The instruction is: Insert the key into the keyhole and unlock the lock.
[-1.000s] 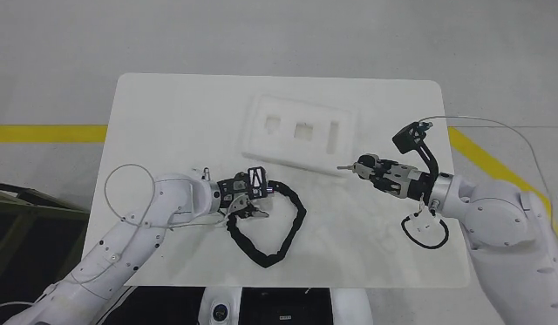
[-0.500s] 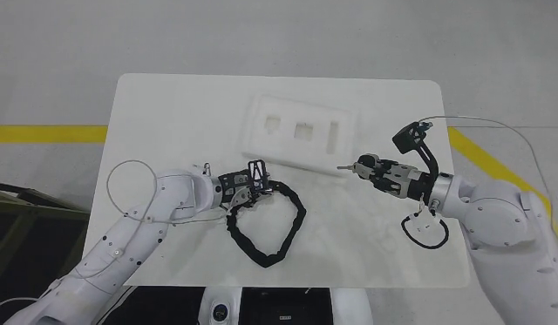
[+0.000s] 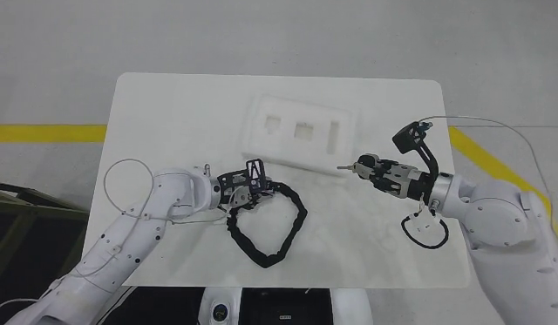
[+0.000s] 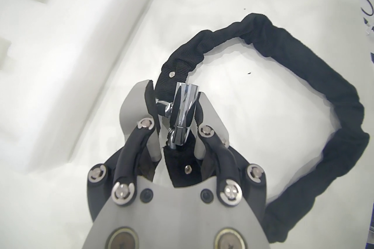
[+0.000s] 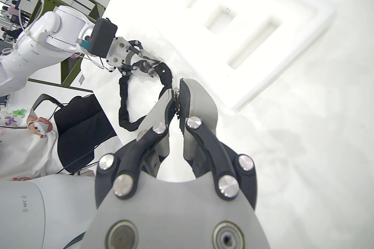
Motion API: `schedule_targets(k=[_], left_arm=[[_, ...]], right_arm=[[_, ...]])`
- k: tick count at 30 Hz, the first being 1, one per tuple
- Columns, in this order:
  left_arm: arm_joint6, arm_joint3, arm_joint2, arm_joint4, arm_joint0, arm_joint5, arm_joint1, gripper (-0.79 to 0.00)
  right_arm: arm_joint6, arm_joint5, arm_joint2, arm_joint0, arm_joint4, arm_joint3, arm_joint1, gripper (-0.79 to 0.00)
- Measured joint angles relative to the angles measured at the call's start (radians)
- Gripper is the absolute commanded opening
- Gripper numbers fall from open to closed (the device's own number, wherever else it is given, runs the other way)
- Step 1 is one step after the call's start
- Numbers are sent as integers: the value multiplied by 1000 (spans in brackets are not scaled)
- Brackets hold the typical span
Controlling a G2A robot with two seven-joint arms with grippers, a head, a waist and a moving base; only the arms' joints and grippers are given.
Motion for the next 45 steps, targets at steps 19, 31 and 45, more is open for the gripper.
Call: schedule_targets(k=[19,31,45], left_arm=[[189,-90,-116,-20,70,-97,23,-785],[618,-81,-106,274,101,20,17,-785],[767,-61,-28,408,96,231,-12,-785]], right_arm=[[0,0,0,0,0,0,0,-785],[-12,-1,-23,-9,-6,-43,0,-785],[37,52,-118,-4,-62,-199,5,-785]])
